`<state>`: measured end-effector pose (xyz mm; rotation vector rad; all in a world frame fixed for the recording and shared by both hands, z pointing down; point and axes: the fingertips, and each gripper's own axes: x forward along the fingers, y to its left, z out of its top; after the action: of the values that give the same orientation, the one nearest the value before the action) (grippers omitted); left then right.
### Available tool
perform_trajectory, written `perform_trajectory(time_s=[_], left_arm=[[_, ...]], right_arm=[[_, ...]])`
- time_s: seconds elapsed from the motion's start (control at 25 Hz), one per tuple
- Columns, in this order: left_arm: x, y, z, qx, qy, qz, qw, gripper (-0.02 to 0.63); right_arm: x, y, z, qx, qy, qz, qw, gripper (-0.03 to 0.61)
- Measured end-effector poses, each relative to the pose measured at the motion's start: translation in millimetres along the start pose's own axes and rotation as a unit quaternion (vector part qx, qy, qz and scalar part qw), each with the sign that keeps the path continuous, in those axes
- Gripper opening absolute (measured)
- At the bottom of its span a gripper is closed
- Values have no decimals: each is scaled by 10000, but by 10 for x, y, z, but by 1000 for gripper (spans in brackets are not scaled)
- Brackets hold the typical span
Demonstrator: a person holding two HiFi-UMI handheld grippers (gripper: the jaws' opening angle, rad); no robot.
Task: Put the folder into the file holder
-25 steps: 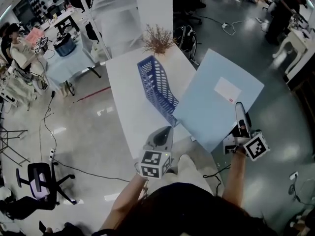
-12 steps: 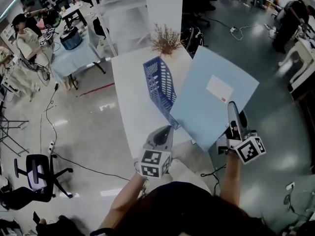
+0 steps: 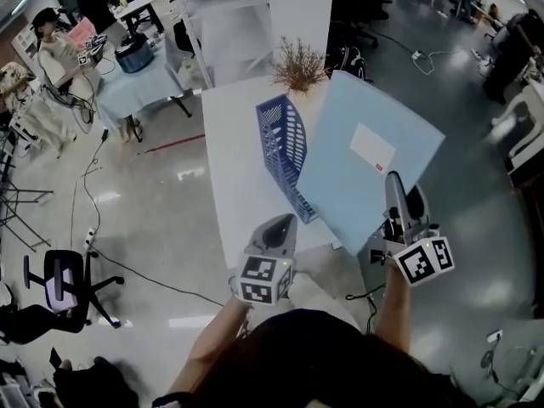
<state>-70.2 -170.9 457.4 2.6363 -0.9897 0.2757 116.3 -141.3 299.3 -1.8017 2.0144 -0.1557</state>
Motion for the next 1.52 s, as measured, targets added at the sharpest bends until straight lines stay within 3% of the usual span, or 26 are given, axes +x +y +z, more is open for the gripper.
perform_trajectory(time_s=[0.28, 0.68, 1.52], left_arm=[[-7, 31, -10, -45, 77, 162, 9998, 5], [-7, 161, -25, -126, -7, 559, 9984, 5], [-39, 252, -40, -252, 73, 1051, 9941, 5]], right_arm=[[149, 125, -87, -410, 85, 195, 9989, 150], [373, 172, -239, -492, 147, 500, 9974, 150], [704, 378, -498, -1166, -120, 955, 9885, 152]])
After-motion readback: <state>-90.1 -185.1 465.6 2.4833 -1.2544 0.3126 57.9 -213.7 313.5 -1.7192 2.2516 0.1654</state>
